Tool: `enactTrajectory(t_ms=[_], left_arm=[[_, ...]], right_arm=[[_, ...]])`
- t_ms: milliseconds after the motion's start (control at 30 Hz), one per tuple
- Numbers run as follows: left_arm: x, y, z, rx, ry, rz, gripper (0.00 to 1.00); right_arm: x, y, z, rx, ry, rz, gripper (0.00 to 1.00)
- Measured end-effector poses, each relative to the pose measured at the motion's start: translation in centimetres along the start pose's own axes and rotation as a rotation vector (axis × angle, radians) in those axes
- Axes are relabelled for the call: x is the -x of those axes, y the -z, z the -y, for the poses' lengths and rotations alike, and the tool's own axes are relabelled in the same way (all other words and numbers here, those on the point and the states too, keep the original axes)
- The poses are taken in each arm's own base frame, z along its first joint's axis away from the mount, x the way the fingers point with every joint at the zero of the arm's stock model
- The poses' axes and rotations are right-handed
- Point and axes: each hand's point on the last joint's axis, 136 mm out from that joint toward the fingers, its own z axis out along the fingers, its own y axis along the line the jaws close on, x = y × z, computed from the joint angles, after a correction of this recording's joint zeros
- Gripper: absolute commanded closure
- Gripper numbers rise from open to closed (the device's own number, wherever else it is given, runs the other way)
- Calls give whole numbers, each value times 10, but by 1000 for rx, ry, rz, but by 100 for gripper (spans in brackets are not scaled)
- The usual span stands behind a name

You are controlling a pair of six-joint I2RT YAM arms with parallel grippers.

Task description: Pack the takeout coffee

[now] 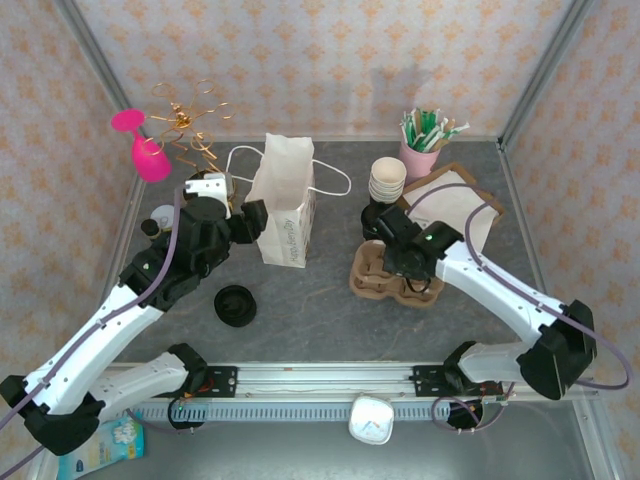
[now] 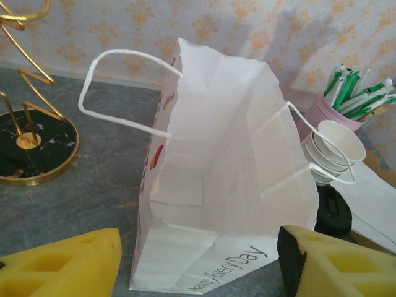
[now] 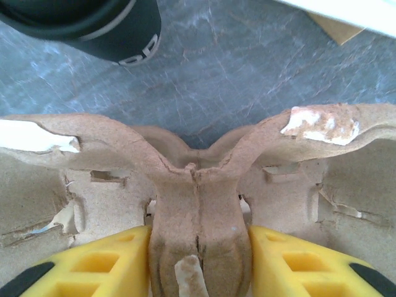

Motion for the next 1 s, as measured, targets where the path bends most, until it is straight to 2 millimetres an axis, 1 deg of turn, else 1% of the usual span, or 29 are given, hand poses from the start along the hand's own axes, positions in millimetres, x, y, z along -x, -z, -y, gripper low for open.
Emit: enactTrajectory(t_ms=[133, 233, 333, 433, 567, 633, 700, 767, 867, 933, 1000], left_arm=[[3, 2, 0, 26, 33, -32, 27], [3, 5, -1, 45, 106, -62, 24], [-5, 8, -6, 62, 187, -93, 21], [-18, 8, -10, 72, 260, -119, 15], [-32, 0, -13, 90, 312, -146, 11], [-33, -7, -14, 99, 324, -150, 11], [-29, -18, -21, 126, 327, -153, 11], [-21, -27, -28, 156, 307, -152, 12], [2, -43, -37, 188, 246, -149, 13], [19, -53, -38, 197, 196, -149, 14], [26, -66, -33, 185, 137, -168, 14]], right_arm=[[11, 16, -1, 19, 9, 39, 57], [18, 25, -5, 37, 19, 58, 57], [23, 33, -8, 57, 35, 78, 57], [28, 39, -10, 71, 55, 94, 57], [29, 41, -11, 78, 83, 100, 57], [29, 41, -12, 80, 94, 101, 57], [29, 41, -12, 80, 102, 101, 57], [29, 41, -12, 82, 110, 98, 57], [28, 41, -13, 86, 117, 95, 58], [28, 42, -14, 90, 117, 93, 58], [28, 42, -14, 94, 117, 92, 58]])
